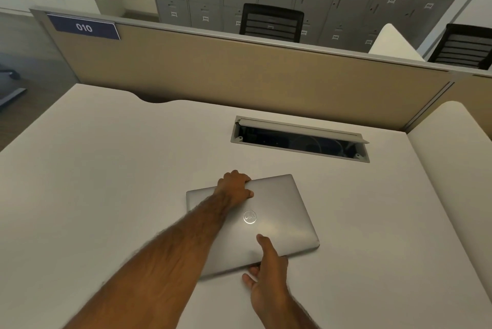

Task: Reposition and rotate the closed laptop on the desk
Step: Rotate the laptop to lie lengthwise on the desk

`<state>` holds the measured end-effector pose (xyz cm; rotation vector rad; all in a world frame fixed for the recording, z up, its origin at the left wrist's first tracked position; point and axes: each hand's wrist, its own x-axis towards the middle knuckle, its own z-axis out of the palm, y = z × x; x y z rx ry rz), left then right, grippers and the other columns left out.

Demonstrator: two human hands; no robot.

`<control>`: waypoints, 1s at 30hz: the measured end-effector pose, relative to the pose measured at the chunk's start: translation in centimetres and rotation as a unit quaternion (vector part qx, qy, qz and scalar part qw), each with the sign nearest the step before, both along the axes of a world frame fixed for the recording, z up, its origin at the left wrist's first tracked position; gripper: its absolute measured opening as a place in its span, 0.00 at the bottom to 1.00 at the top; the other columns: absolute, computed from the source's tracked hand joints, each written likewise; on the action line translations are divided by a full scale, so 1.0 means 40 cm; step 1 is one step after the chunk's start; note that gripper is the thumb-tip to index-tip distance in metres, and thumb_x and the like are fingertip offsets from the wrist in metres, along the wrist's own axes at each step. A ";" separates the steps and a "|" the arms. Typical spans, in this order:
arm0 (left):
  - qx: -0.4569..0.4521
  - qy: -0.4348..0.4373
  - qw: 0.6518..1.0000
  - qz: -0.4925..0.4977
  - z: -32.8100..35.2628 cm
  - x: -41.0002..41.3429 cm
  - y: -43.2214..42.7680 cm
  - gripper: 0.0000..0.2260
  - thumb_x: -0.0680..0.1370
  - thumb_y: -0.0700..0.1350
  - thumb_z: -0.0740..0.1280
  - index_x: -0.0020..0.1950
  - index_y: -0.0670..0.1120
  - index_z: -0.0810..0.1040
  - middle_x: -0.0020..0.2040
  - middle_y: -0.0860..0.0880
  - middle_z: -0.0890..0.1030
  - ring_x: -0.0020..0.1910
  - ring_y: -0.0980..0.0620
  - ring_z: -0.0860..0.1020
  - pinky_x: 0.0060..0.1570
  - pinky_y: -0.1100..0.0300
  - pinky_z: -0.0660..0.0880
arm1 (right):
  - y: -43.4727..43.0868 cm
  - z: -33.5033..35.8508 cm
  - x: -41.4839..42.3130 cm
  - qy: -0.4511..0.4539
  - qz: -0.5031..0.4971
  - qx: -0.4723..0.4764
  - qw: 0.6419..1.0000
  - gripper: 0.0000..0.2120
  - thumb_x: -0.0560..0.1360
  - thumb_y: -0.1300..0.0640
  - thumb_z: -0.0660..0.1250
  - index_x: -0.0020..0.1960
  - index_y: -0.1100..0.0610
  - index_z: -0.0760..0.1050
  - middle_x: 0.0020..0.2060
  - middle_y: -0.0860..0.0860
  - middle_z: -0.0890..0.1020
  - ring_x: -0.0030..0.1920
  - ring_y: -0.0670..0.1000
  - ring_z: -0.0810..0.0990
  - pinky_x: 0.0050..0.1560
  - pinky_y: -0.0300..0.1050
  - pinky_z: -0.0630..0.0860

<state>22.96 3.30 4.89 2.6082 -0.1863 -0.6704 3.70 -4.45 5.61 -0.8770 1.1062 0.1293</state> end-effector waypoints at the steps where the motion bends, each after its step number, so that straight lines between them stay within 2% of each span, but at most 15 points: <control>1: -0.006 -0.001 1.000 0.006 -0.001 0.000 0.003 0.25 0.75 0.54 0.69 0.71 0.50 0.73 0.67 0.44 0.73 0.68 0.42 0.69 0.66 0.49 0.66 | -0.005 -0.003 0.000 -0.012 -0.001 -0.007 1.000 0.29 0.75 0.51 0.77 0.72 0.46 0.69 0.66 0.53 0.80 0.65 0.60 0.79 0.61 0.58 0.72; 5: -0.037 -0.016 0.998 0.042 0.005 0.005 0.019 0.24 0.74 0.53 0.69 0.70 0.50 0.74 0.66 0.44 0.73 0.67 0.42 0.69 0.65 0.49 0.66 | -0.030 -0.009 0.007 -0.043 0.009 -0.035 0.998 0.30 0.74 0.51 0.78 0.71 0.43 0.70 0.66 0.51 0.80 0.65 0.59 0.79 0.61 0.59 0.75; 9: -0.067 -0.039 0.994 0.080 0.022 0.008 0.038 0.23 0.74 0.54 0.69 0.68 0.51 0.74 0.65 0.45 0.74 0.65 0.43 0.71 0.63 0.49 0.67 | -0.058 0.001 0.025 -0.077 0.052 -0.064 0.994 0.39 0.62 0.45 0.81 0.70 0.41 0.71 0.65 0.48 0.82 0.64 0.57 0.82 0.53 0.55 0.80; 13: -0.101 -0.050 0.985 0.134 0.036 -0.003 0.066 0.21 0.74 0.52 0.70 0.65 0.49 0.75 0.63 0.45 0.75 0.64 0.43 0.72 0.62 0.49 0.69 | -0.100 0.001 0.063 -0.102 0.086 -0.102 0.986 0.32 0.69 0.50 0.82 0.69 0.43 0.73 0.63 0.50 0.84 0.60 0.57 0.84 0.45 0.51 0.82; 17: -0.126 -0.050 0.975 0.177 0.044 -0.034 0.093 0.22 0.74 0.51 0.71 0.66 0.48 0.74 0.62 0.44 0.74 0.63 0.43 0.72 0.61 0.48 0.71 | -0.132 0.006 0.095 -0.097 0.139 -0.171 0.971 0.38 0.59 0.41 0.82 0.67 0.41 0.75 0.62 0.49 0.84 0.60 0.57 0.84 0.45 0.53 0.83; 21: -0.155 -0.060 0.961 0.223 0.036 -0.085 0.112 0.21 0.74 0.49 0.71 0.66 0.48 0.73 0.62 0.45 0.73 0.64 0.43 0.72 0.63 0.46 0.73 | -0.180 0.009 0.122 -0.110 0.211 -0.214 0.947 0.28 0.69 0.50 0.82 0.66 0.45 0.76 0.60 0.48 0.86 0.58 0.55 0.85 0.40 0.48 0.79; 24: -0.172 -0.056 0.950 0.255 0.023 -0.124 0.122 0.21 0.74 0.47 0.71 0.66 0.46 0.72 0.61 0.44 0.74 0.63 0.42 0.72 0.62 0.47 0.73 | -0.210 0.001 0.141 -0.108 0.264 -0.242 0.927 0.33 0.65 0.48 0.83 0.68 0.47 0.76 0.59 0.48 0.86 0.58 0.54 0.86 0.42 0.48 0.80; 27: -0.188 -0.042 0.938 0.289 0.005 -0.160 0.131 0.20 0.73 0.46 0.72 0.63 0.45 0.74 0.59 0.43 0.76 0.61 0.40 0.75 0.61 0.45 0.74 | -0.237 -0.015 0.158 -0.109 0.304 -0.265 0.909 0.31 0.65 0.51 0.84 0.65 0.46 0.78 0.58 0.48 0.88 0.56 0.51 0.87 0.54 0.53 0.85; 28: -0.192 -0.037 0.934 0.299 0.000 -0.172 0.132 0.19 0.73 0.46 0.72 0.63 0.45 0.74 0.59 0.43 0.76 0.61 0.40 0.75 0.61 0.45 0.74 | -0.246 -0.017 0.163 -0.110 0.318 -0.271 0.902 0.29 0.66 0.54 0.84 0.64 0.46 0.79 0.57 0.49 0.88 0.55 0.50 0.87 0.55 0.53 0.85; 30: -0.198 -0.030 0.929 0.310 -0.011 -0.196 0.133 0.19 0.74 0.45 0.72 0.63 0.45 0.73 0.59 0.42 0.75 0.61 0.40 0.75 0.63 0.45 0.73 | -0.258 -0.019 0.174 -0.115 0.347 -0.285 0.886 0.26 0.68 0.58 0.84 0.62 0.46 0.78 0.56 0.48 0.88 0.53 0.49 0.87 0.50 0.46 0.84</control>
